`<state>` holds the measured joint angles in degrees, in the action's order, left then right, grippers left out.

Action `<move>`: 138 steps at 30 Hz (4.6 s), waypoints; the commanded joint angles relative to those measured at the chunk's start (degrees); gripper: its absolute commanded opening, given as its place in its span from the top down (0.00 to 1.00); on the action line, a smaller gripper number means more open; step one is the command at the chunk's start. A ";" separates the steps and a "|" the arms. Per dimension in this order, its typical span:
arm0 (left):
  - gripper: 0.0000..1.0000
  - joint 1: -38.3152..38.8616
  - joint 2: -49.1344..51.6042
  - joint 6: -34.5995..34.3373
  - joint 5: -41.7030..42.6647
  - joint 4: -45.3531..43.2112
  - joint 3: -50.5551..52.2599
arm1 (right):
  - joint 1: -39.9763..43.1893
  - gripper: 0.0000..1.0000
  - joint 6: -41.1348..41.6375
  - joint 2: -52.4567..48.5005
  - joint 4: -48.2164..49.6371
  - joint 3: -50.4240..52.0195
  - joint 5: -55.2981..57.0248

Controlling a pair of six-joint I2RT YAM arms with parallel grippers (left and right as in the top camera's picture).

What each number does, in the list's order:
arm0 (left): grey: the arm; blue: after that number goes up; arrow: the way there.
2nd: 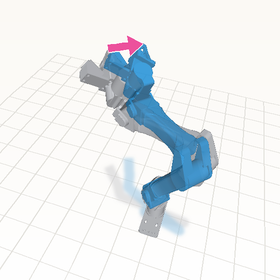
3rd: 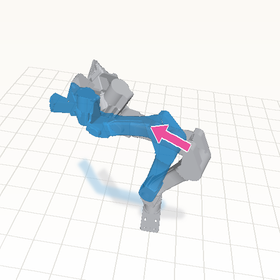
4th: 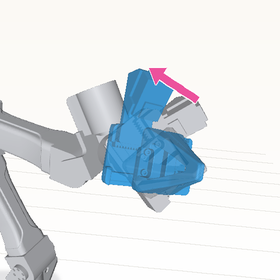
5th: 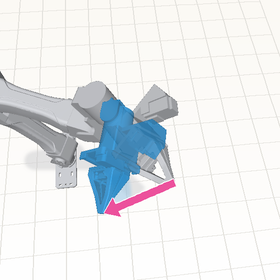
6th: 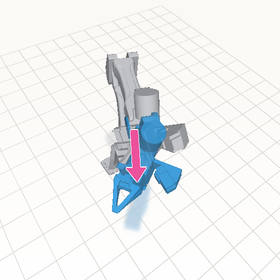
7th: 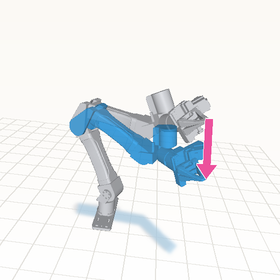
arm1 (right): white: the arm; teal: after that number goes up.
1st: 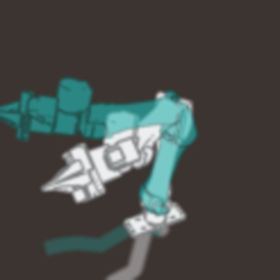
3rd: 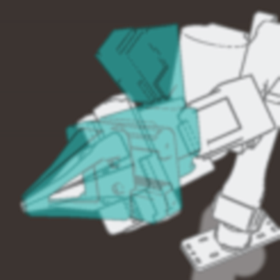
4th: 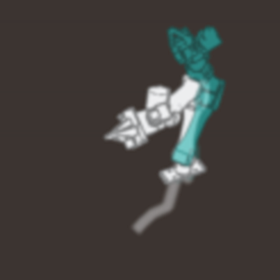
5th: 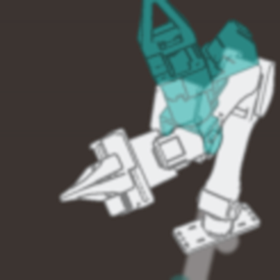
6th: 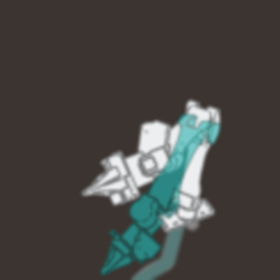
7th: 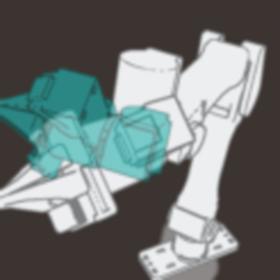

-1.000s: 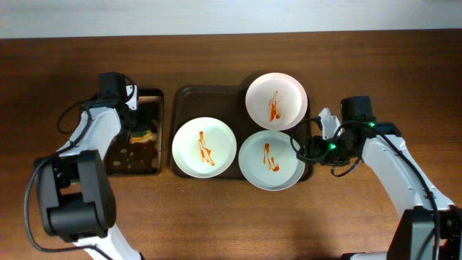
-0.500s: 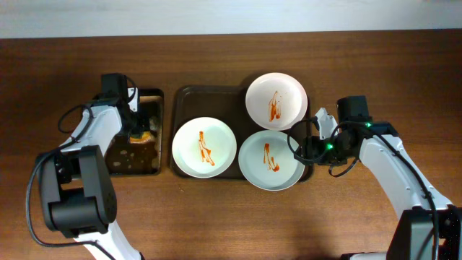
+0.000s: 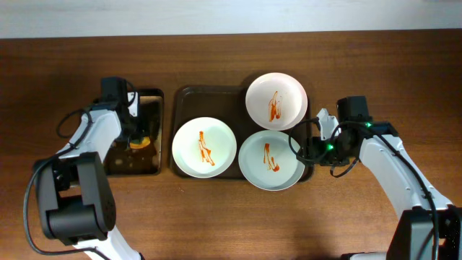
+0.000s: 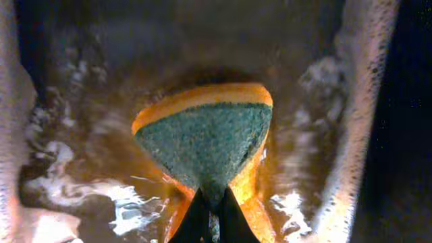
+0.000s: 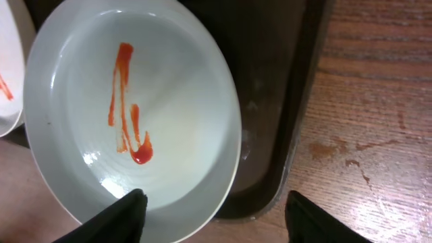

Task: Clean dirty plates on tray and stack at the side
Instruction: 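Dip the sponge in the soapy water with the left gripper, then scrub the right-held plate with the sponge in the left gripper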

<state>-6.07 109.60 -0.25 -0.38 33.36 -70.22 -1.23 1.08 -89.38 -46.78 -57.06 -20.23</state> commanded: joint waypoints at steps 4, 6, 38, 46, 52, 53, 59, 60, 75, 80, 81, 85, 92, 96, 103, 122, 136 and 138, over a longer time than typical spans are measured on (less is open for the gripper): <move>1.00 0.04 -0.59 -0.13 1.03 -1.62 2.73 | -0.31 0.42 0.52 -0.37 -0.20 -0.79 2.27; 1.00 0.04 -1.57 -0.13 1.03 -1.31 1.77 | -0.31 0.47 0.50 -0.48 -0.20 -0.70 2.27; 1.00 0.04 -19.43 -0.17 1.05 -5.84 -0.46 | -3.63 0.96 5.68 -11.78 5.95 -0.24 3.19; 1.00 0.04 -24.90 -0.15 1.03 -7.39 -0.46 | -3.63 0.96 5.64 -11.78 6.47 -0.24 2.86; 1.00 0.04 -25.38 -0.13 1.03 -10.40 -0.46 | -3.63 0.96 5.66 -11.78 6.78 -0.24 2.93; 1.00 0.04 -25.44 -0.11 1.03 -12.02 -0.46 | -3.63 0.96 5.66 -11.78 6.75 -0.24 2.95; 1.00 0.04 -25.40 1.62 1.01 -25.83 -0.44 | -3.63 0.96 5.66 -11.78 6.78 -0.24 2.95; 1.00 0.04 -25.40 1.60 1.01 -27.52 -0.44 | -3.63 0.96 5.64 -11.78 6.75 -0.24 2.95; 1.00 0.04 -25.42 1.57 1.01 -29.51 -0.44 | -3.63 0.96 5.64 -11.78 6.75 -0.24 2.95; 1.00 0.04 -25.42 1.57 1.03 -28.83 -0.44 | -3.63 0.96 5.64 -11.78 6.75 -0.24 2.95; 1.00 0.07 -25.42 1.55 1.05 -28.13 -0.44 | -3.63 0.96 5.64 -11.78 6.75 -0.24 2.95; 1.00 0.09 -25.07 0.85 1.03 -20.35 -0.44 | -3.63 0.96 5.66 -11.78 6.73 -0.24 2.93; 1.00 1.07 -16.83 -4.81 1.05 -0.83 -0.26 | -3.63 0.96 5.66 -11.78 6.67 -0.24 2.93; 1.00 2.58 -9.90 -5.73 7.28 1.25 -0.28 | -3.63 0.96 5.64 -11.78 6.56 -0.24 2.93; 1.00 4.59 -9.35 -5.49 6.54 1.44 -0.44 | -3.63 0.96 5.64 -11.78 6.49 -0.24 2.93; 1.00 7.58 -4.17 -5.51 -2.86 0.57 -0.02 | -3.63 0.96 5.64 -11.78 5.70 -0.24 2.95; 1.00 12.83 -3.65 -5.51 -1.79 -2.16 -0.02 | -3.58 0.96 5.60 -11.78 5.64 -0.24 2.95; 1.00 12.83 -3.65 -5.51 -1.84 -2.21 -0.02 | -3.63 0.96 5.62 -11.78 5.64 -0.24 2.95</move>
<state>6.61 105.67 -5.43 -3.44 31.70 -70.06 -4.45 6.28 -100.68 -40.71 -57.06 -19.03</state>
